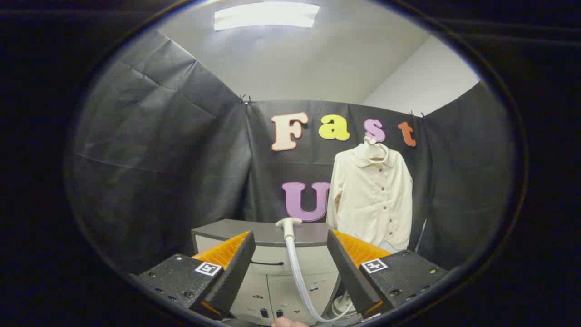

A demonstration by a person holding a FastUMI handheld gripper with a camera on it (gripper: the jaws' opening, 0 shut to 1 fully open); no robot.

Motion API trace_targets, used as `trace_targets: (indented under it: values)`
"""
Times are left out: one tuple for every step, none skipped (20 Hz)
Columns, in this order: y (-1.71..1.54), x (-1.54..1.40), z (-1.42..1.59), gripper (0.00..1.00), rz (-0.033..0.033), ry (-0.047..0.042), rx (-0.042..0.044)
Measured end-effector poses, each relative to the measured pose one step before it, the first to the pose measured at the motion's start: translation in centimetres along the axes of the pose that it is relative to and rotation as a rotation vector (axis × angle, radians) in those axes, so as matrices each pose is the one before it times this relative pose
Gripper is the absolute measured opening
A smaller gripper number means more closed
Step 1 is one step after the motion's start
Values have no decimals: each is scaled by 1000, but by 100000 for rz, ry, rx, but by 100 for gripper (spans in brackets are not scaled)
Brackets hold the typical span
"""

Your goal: Iron the clothes twice with a garment steamer, once on the left side and once on the right side.

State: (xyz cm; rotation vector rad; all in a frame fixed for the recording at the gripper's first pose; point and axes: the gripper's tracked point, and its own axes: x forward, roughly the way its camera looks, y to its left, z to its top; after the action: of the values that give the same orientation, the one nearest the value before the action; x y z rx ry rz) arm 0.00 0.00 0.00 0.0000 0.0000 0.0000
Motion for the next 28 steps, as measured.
trace_targets:
  values:
    - [101, 106, -49, 96, 295, -50, -651]
    - [195, 137, -118, 96, 640, 337, -912]
    - [217, 94, -312, 96, 491, 644, -339]
    - [182, -40, -98, 96, 402, 245, -200]
    - [252, 51, 53, 96, 453, -133, -219]
    - [61, -69, 111, 96, 284, -161, 109]
    - [-10, 26, -95, 96, -154, 71, 287]
    - [-61, 4, -38, 96, -40, 154, 149]
    - [57, 75, -69, 96, 153, 152, -165]
    - [-28, 5, 13, 96, 23, 226, -132]
    - [-81, 33, -41, 96, -255, -117, 33]
    - [-72, 71, 47, 96, -309, -273, 135]
    - [85, 35, 40, 96, 30, -243, 180]
    - [116, -2, 75, 96, 322, -190, 134]
    - [99, 14, -30, 96, 355, -28, 487]
    - [150, -10, 48, 96, 234, -145, 504]
    - [184, 47, 63, 96, 755, -197, 109]
    - [149, 113, 128, 96, 635, -293, 41]
    - [-8, 187, 82, 96, 193, -621, -36]
    - [12, 314, 63, 96, 103, -107, -81]
    - [-32, 394, -160, 96, 231, 322, 36]
    - [-26, 558, -224, 96, 175, 538, 347]
    - [-134, 676, -166, 96, -178, 374, 357]
    - [-261, 753, -248, 96, -687, 635, 201]
    - [-152, 1048, -397, 96, -268, 1016, -255]
    - [-31, 785, -277, 96, -173, 895, -789]
    - [-220, 913, -475, 96, -372, 1447, -1117]
    - [-175, 1023, -204, 96, -131, 630, -621]
